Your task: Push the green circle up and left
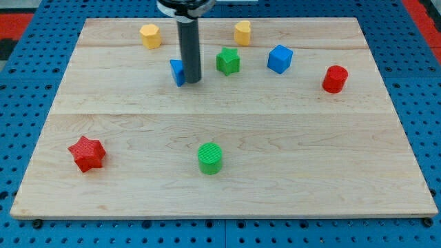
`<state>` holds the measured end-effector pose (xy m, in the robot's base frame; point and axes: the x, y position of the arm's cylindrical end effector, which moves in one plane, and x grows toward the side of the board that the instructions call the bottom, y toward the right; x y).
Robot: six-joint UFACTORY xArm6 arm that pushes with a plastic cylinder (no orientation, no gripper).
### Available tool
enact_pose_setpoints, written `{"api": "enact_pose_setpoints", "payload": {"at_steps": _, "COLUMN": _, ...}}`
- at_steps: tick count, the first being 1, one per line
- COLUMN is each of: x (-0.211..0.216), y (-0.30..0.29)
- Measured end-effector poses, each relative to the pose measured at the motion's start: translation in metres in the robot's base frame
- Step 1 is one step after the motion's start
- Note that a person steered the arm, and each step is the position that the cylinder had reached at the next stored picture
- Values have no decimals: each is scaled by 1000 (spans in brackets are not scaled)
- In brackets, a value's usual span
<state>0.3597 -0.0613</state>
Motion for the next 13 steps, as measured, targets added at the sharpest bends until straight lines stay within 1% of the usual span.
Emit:
{"api": "enact_pose_setpoints", "payload": {"at_steps": 1, "x": 12, "y": -7}}
{"api": "enact_pose_setpoints", "payload": {"at_steps": 2, "x": 6, "y": -31}}
{"api": "enact_pose_setpoints", "payload": {"at_steps": 3, "x": -13, "y": -42}}
{"api": "enact_pose_setpoints", "payload": {"at_steps": 4, "x": 19, "y": -21}}
{"api": "enact_pose_setpoints", "payload": {"at_steps": 5, "x": 79, "y": 9}}
{"api": "enact_pose_setpoints", "payload": {"at_steps": 6, "x": 105, "y": 80}}
{"api": "enact_pose_setpoints", "payload": {"at_steps": 7, "x": 168, "y": 109}}
{"api": "enact_pose_setpoints", "payload": {"at_steps": 8, "x": 225, "y": 99}}
{"api": "enact_pose_setpoints", "payload": {"at_steps": 9, "x": 217, "y": 8}}
{"api": "enact_pose_setpoints", "payload": {"at_steps": 10, "x": 183, "y": -9}}
{"api": "enact_pose_setpoints", "payload": {"at_steps": 11, "x": 218, "y": 39}}
{"api": "enact_pose_setpoints", "payload": {"at_steps": 12, "x": 220, "y": 66}}
{"api": "enact_pose_setpoints", "payload": {"at_steps": 13, "x": 195, "y": 99}}
